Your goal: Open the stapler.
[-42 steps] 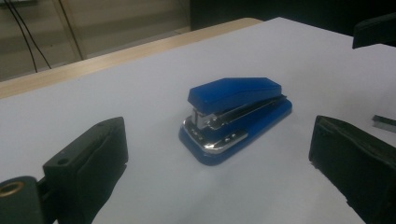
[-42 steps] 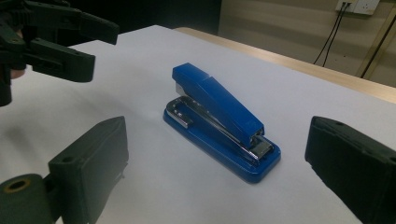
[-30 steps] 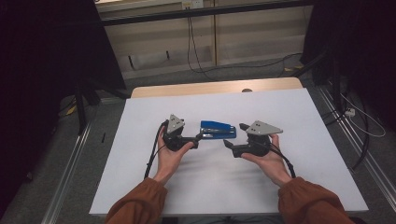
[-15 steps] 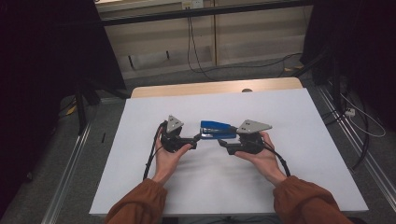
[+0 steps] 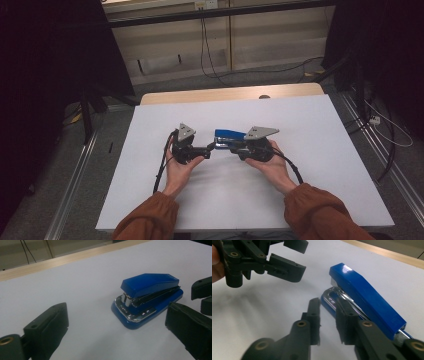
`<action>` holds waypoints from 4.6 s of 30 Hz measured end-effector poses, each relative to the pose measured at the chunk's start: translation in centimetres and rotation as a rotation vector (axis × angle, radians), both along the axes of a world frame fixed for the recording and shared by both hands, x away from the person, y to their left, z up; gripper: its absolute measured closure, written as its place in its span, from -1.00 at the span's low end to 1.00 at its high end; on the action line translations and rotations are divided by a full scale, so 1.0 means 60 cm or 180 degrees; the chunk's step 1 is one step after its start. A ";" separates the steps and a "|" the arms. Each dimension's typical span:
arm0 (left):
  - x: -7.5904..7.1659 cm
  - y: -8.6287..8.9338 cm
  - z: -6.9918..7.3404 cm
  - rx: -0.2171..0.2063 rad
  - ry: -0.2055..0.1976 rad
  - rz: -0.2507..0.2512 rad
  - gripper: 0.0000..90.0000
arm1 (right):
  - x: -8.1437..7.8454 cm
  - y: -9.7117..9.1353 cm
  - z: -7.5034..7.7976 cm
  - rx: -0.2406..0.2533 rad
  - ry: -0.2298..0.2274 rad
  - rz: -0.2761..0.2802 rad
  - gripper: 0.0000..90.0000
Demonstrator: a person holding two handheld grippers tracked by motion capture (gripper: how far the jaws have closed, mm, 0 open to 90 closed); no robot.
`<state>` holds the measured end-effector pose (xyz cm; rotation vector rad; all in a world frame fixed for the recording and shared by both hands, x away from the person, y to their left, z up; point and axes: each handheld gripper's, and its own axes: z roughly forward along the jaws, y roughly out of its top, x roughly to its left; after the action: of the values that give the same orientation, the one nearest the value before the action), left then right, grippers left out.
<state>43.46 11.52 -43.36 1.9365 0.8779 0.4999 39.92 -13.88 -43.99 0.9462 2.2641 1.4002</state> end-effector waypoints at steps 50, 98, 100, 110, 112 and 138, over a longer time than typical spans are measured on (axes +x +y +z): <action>0.053 -0.040 -0.021 0.0240 0.0361 -0.0302 1.00 | 0.052 0.050 -0.029 -0.0335 0.0149 -0.0371 1.00; 0.053 -0.041 -0.015 0.0156 0.0367 -0.0320 1.00 | 0.055 0.043 -0.036 -0.0394 0.0225 -0.0389 1.00; 0.054 -0.040 -0.013 0.0159 0.0352 -0.0320 1.00 | 0.055 0.043 -0.036 -0.0392 0.0229 -0.0386 1.00; 0.054 -0.040 -0.006 0.0117 0.0319 -0.0343 1.00 | 0.055 0.042 -0.036 -0.0371 0.0254 -0.0401 1.00; 0.053 -0.041 -0.004 0.0108 0.0333 -0.0344 1.00 | 0.055 0.043 -0.036 -0.0373 0.0250 -0.0405 1.00; 0.055 -0.045 0.006 0.0092 0.0282 -0.0345 1.00 | 0.057 0.040 -0.036 -0.0317 0.0294 -0.0393 1.00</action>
<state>46.77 8.80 -43.02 2.0334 0.8200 0.3669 43.33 -11.48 -46.16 1.1182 2.2745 1.2040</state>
